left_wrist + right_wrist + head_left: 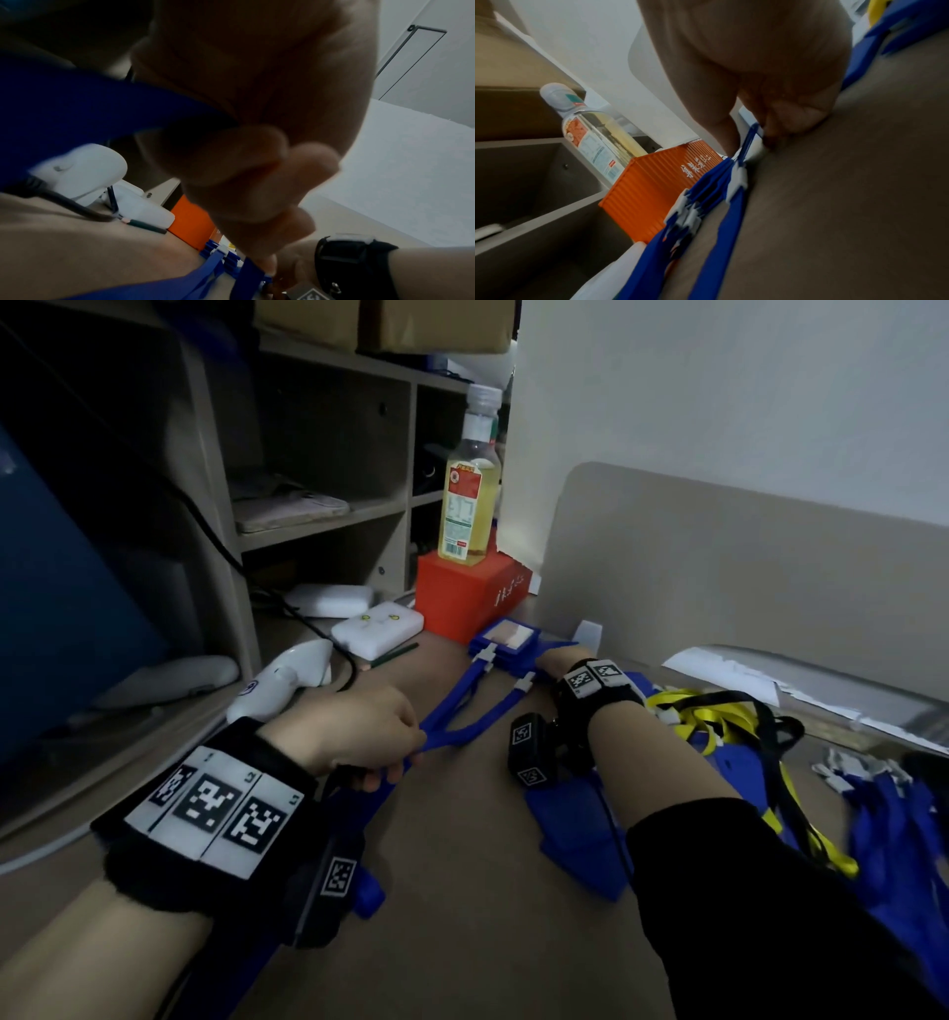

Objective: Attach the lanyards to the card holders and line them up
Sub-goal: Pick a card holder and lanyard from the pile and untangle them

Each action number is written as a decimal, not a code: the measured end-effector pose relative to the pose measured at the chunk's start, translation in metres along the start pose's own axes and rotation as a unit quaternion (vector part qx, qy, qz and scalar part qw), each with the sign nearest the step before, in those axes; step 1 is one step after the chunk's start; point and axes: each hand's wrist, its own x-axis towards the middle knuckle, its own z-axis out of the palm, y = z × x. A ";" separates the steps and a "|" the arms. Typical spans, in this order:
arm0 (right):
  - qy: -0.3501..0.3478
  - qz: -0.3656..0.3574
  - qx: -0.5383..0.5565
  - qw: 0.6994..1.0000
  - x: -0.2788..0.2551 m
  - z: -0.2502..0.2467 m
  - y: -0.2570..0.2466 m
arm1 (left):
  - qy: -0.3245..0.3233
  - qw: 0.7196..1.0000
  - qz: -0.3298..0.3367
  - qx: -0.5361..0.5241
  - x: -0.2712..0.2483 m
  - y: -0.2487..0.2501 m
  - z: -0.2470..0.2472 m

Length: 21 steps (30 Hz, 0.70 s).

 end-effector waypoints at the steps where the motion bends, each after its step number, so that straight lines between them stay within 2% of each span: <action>1: 0.022 0.010 -0.018 1.000 0.011 0.000 0.001 | -0.003 1.000 0.003 0.002 0.001 0.002 0.000; 6: 0.027 -0.011 -0.117 0.993 -0.016 -0.004 -0.007 | -0.022 0.999 0.021 0.011 0.006 0.011 0.002; 11: -0.059 -0.095 -0.180 0.977 -0.040 0.005 -0.018 | -0.028 0.999 0.030 0.015 0.003 0.012 0.005; 16: -0.095 -0.078 -0.223 0.967 -0.045 0.011 -0.014 | -0.017 0.999 0.027 0.014 -0.013 0.004 0.004; 18: -0.079 -0.068 -0.313 0.944 -0.048 0.011 -0.013 | -0.005 1.000 0.020 0.016 -0.022 -0.003 0.002; 21: -0.016 -0.099 -0.434 0.895 -0.056 0.012 -0.012 | 0.003 1.000 0.005 0.012 -0.037 -0.019 0.001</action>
